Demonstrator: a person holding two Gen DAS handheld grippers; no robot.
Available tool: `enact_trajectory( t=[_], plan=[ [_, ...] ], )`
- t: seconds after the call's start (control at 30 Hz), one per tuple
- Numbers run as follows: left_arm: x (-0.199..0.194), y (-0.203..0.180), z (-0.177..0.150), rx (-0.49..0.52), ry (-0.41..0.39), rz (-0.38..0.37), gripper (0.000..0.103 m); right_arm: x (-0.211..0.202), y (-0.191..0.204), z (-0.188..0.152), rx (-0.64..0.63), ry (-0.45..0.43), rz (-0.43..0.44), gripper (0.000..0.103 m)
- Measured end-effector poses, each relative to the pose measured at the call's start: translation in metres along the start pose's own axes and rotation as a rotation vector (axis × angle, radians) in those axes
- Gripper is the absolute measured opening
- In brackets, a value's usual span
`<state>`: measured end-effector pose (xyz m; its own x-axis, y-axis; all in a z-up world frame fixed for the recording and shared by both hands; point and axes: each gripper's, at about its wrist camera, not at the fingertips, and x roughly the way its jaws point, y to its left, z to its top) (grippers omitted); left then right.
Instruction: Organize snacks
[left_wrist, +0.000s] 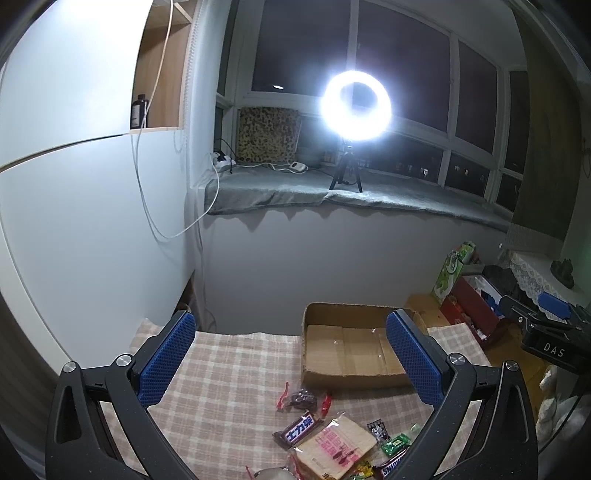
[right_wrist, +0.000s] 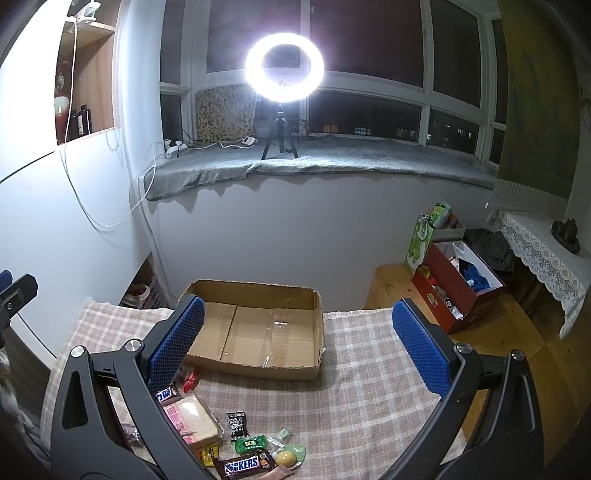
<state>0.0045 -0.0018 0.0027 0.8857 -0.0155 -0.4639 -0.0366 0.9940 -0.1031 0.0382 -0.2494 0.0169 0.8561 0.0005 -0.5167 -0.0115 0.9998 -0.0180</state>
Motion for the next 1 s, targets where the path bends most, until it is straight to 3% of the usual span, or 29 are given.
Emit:
enact_trajectory(
  t=[0.63,0.8,1.0],
  plan=[
    [0.010,0.007,-0.013,-0.024,0.078,-0.007,0.102,0.016,-0.001,-0.012,-0.006,0.065,0.019,0.103],
    [0.021,0.021,-0.024,-0.081,0.148,-0.021,0.102,0.033,-0.003,-0.028,-0.006,0.144,0.071,0.103],
    [0.042,0.040,-0.051,-0.180,0.295,-0.079,0.101,0.067,-0.002,-0.054,0.033,0.317,0.230,0.103]
  ],
)
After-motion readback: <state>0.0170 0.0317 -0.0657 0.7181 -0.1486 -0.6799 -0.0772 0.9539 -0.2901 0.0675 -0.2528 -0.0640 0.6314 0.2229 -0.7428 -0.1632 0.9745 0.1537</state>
